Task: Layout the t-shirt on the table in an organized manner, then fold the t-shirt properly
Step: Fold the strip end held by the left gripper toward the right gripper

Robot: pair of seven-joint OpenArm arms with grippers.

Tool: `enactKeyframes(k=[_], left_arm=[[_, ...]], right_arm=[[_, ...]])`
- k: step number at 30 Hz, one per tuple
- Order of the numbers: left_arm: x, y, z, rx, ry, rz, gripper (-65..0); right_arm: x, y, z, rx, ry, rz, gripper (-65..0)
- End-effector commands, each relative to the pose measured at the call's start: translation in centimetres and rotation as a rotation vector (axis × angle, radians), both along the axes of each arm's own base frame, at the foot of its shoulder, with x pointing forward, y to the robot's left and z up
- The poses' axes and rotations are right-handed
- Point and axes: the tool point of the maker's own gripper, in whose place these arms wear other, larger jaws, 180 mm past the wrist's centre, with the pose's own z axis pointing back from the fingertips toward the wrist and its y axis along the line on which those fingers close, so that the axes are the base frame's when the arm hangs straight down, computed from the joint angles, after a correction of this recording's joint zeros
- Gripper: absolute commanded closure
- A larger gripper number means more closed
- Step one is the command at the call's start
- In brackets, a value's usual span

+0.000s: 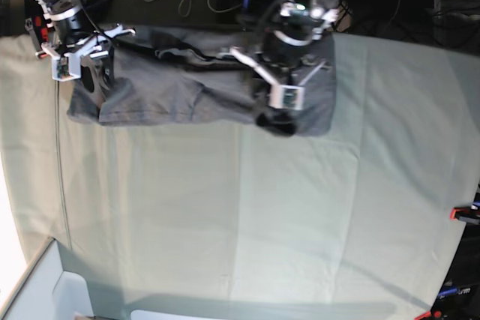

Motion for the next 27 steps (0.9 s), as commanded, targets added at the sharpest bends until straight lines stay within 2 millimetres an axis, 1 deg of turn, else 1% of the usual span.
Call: enactKeyframes(k=[1,3,4,7,11,13,14,18,20,22,24,27], left_arm=[[0.4,-0.4,0.7,0.006,-0.041,-0.01,0.0],[0.8,-2.0,1.3,0.007,-0.065,-0.043,0.0],[0.9,-2.5,1.2,0.014,-0.067,-0.06,0.0],[0.0,-4.4,0.7,0.015,-0.057,-0.122,0.0],[-0.4,-6.9,1.3,0.0,-0.075,-0.197,0.0],[-0.9,-7.5,0.8,0.004,-0.064,-0.22,0.0],[-0.8,-7.6,0.8,0.007,-0.064,-0.227,0.0],[-0.8,-7.4,0.5,0.02,-0.052,-0.232,0.0],[-1.2,-7.3,-0.1,0.033,-0.005,-0.242,-3.6],[-1.8,-7.4,-0.6,0.042,0.041,-0.251,-9.3],[-2.0,-7.4,-0.8,0.046,0.061,-0.255,-16.9],[-1.8,-7.5,-0.4,0.04,0.048,-0.259,-27.5]], right_arm=[[0.4,-0.1,1.1,0.001,-0.043,0.011,-22.9],[0.4,-0.1,1.1,0.001,-0.043,0.01,-22.9],[0.4,-0.1,1.1,0.001,-0.043,0.01,-22.9],[0.4,-0.1,1.1,-0.001,-0.045,0.011,-22.9],[0.4,-0.2,1.2,-0.002,-0.045,0.012,-22.9],[0.4,-0.2,1.2,-0.002,-0.045,0.012,-22.9],[0.4,-0.2,1.2,-0.002,-0.045,0.012,-22.9],[0.4,-0.2,1.1,-0.002,-0.043,0.012,-22.9],[0.4,-0.2,1.1,-0.004,-0.043,0.014,-22.9],[0.4,-0.5,1.2,-0.016,-0.041,0.022,-22.9],[0.5,-0.6,1.3,-0.018,-0.043,0.024,-22.9],[0.5,-0.6,1.3,-0.018,-0.043,0.024,-22.9]])
